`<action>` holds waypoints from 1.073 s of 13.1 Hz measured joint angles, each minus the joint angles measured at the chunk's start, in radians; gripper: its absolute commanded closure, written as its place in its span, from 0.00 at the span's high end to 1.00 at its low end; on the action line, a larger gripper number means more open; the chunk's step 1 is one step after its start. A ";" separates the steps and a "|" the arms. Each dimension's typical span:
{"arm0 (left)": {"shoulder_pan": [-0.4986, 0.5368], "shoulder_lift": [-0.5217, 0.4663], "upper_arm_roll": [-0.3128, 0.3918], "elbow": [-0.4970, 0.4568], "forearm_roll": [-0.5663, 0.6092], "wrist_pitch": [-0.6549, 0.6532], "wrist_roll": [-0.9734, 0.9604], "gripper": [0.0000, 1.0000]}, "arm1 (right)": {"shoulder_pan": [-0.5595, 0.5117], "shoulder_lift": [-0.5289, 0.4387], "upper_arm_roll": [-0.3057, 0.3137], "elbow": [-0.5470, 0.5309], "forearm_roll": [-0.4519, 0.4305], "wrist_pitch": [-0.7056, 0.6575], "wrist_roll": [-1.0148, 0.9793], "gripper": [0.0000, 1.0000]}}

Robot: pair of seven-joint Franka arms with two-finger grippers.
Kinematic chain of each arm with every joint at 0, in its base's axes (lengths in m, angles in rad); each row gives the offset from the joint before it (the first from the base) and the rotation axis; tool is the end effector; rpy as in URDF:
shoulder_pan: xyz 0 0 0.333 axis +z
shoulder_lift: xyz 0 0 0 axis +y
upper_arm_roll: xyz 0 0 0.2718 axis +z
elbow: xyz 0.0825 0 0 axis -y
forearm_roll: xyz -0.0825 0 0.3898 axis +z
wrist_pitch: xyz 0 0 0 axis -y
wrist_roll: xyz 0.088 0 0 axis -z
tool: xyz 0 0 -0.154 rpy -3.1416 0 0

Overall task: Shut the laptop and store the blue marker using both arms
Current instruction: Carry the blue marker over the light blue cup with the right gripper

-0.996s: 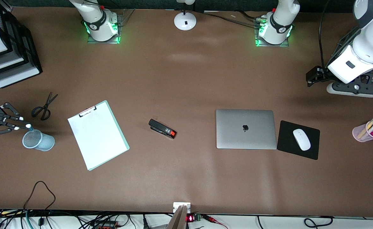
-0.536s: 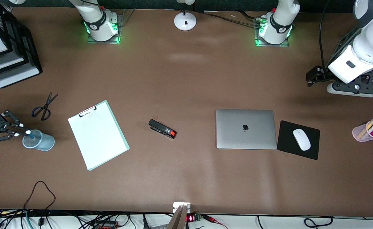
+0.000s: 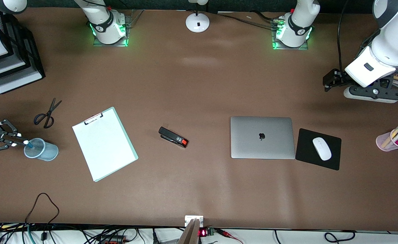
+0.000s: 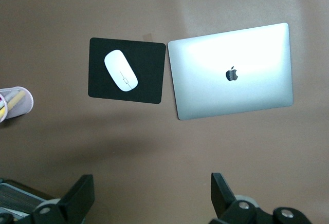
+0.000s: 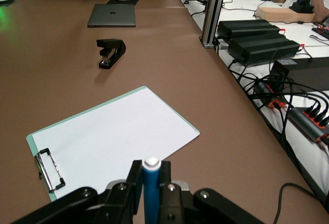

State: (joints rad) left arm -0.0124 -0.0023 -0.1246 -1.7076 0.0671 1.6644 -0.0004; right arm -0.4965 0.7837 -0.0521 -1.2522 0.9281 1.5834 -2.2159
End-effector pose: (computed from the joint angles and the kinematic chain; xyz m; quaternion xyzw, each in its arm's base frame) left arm 0.5570 -0.0670 0.4773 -0.9966 0.0720 0.0181 0.0348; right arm 0.6418 -0.2407 0.2400 -0.6677 -0.5826 -0.3721 0.2761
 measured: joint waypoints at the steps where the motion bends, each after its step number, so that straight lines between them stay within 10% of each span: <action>1: 0.000 0.000 -0.005 0.001 0.000 0.000 0.000 1.00 | -0.003 0.011 0.000 0.002 0.000 0.000 -0.001 0.03; 14: 0.000 -0.002 -0.041 0.008 0.000 -0.002 -0.001 1.00 | -0.031 0.123 0.000 0.054 0.000 0.024 -0.012 0.03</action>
State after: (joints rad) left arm -0.0129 -0.0048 -0.1659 -1.6992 0.0674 1.6627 -0.0014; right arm -0.5277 0.9068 -0.0520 -1.1978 0.9283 1.6071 -2.2274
